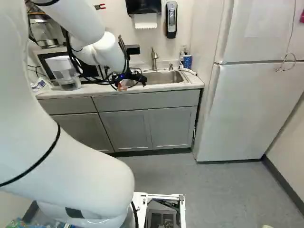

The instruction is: Rinse the cup and place it in the tray

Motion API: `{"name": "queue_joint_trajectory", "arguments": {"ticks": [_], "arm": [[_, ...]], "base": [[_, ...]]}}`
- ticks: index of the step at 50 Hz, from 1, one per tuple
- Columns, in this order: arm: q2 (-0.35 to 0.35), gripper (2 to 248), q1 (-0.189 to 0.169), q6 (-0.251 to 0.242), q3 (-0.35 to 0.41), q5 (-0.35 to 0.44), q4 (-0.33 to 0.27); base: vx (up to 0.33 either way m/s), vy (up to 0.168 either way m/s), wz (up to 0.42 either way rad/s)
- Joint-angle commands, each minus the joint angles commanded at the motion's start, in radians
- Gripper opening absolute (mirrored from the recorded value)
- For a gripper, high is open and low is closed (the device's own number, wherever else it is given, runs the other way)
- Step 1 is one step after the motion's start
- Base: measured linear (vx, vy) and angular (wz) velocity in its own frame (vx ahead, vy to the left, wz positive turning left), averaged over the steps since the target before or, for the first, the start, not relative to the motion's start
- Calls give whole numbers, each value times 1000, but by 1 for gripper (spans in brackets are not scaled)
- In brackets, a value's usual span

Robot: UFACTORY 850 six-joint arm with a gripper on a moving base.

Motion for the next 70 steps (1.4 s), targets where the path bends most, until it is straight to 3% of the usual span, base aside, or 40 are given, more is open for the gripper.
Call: {"name": "queue_joint_trajectory", "arguments": {"ticks": [70], "arm": [[72, 247, -47, 5, 476, 717, -12]], "base": [[0, 0, 0]]}}
